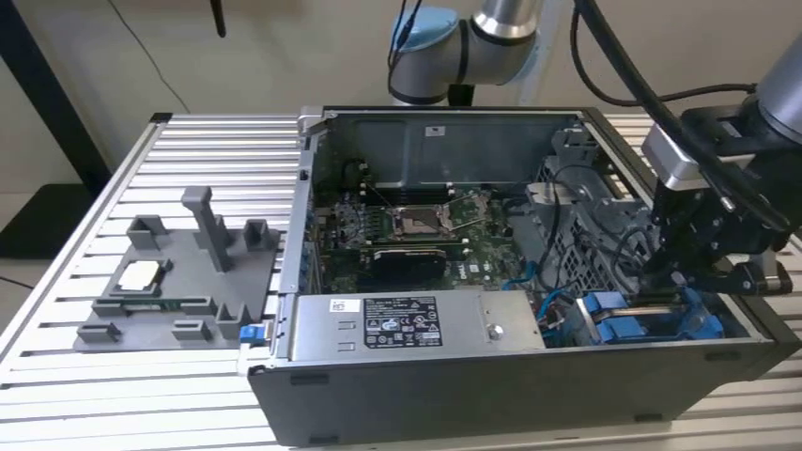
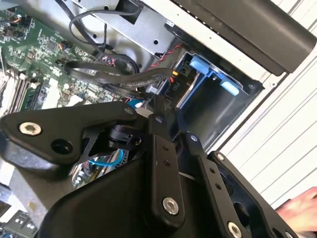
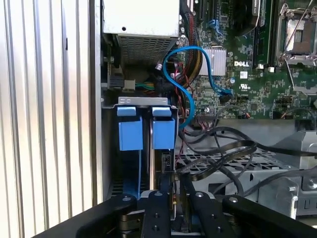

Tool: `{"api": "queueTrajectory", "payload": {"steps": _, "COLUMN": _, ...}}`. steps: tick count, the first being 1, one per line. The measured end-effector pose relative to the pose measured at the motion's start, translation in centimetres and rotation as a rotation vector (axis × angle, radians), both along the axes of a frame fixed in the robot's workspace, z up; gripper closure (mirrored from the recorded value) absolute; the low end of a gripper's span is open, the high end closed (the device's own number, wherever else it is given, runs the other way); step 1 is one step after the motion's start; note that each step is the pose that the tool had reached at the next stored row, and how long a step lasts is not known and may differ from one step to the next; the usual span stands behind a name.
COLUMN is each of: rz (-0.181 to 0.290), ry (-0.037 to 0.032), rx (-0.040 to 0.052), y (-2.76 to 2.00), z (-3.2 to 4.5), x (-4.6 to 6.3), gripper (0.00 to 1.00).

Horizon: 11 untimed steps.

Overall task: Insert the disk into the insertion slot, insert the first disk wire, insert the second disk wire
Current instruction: 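Insert the second disk wire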

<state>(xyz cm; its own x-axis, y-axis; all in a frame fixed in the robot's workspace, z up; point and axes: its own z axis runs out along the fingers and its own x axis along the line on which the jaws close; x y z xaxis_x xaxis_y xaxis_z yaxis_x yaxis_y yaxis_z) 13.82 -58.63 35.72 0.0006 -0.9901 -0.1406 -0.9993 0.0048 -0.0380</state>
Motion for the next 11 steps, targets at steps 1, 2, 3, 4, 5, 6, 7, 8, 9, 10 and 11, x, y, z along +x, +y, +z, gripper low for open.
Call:
{"api": "queueTrajectory", "payload": {"steps": 1, "rz": 0.000, "ry": 0.0000, "rx": 0.0000, "y": 0.00, "z": 0.07, "x": 0.00, "gripper": 0.76}}
{"api": "queueTrajectory", "payload": {"steps": 2, "rz": 0.000, "ry": 0.0000, "rx": -0.0001, "y": 0.00, "z": 0.14, "x": 0.00, "gripper": 0.76}}
{"api": "queueTrajectory", "payload": {"steps": 3, "rz": 0.000, "ry": 0.0000, "rx": 0.0000, "y": 0.00, "z": 0.21, "x": 0.00, "gripper": 0.76}}
{"api": "queueTrajectory", "payload": {"steps": 4, "rz": 0.000, "ry": 0.0000, "rx": 0.0001, "y": 0.00, "z": 0.27, "x": 0.00, "gripper": 0.76}}
{"api": "queueTrajectory", "payload": {"steps": 5, "rz": 0.000, "ry": 0.0000, "rx": 0.0001, "y": 0.00, "z": 0.30, "x": 0.00, "gripper": 0.76}}
{"api": "queueTrajectory", "payload": {"steps": 6, "rz": 0.000, "ry": 0.0000, "rx": 0.0002, "y": 0.00, "z": 0.31, "x": 0.00, "gripper": 0.76}}
{"api": "queueTrajectory", "payload": {"steps": 7, "rz": 0.000, "ry": 0.0000, "rx": 0.0002, "y": 0.01, "z": 0.31, "x": 0.00, "gripper": 0.76}}
{"api": "queueTrajectory", "payload": {"steps": 8, "rz": 0.000, "ry": 0.0000, "rx": 0.0000, "y": 0.00, "z": 0.33, "x": 0.00, "gripper": 0.76}}
{"api": "queueTrajectory", "payload": {"steps": 9, "rz": 0.000, "ry": 0.0000, "rx": 0.0000, "y": 0.00, "z": 0.34, "x": 0.00, "gripper": 0.76}}
{"api": "queueTrajectory", "payload": {"steps": 10, "rz": 0.000, "ry": 0.0000, "rx": 0.0000, "y": 0.00, "z": 0.34, "x": 0.00, "gripper": 0.76}}
{"api": "queueTrajectory", "payload": {"steps": 11, "rz": 0.000, "ry": 0.0000, "rx": 0.0000, "y": 0.00, "z": 0.34, "x": 0.00, "gripper": 0.76}}
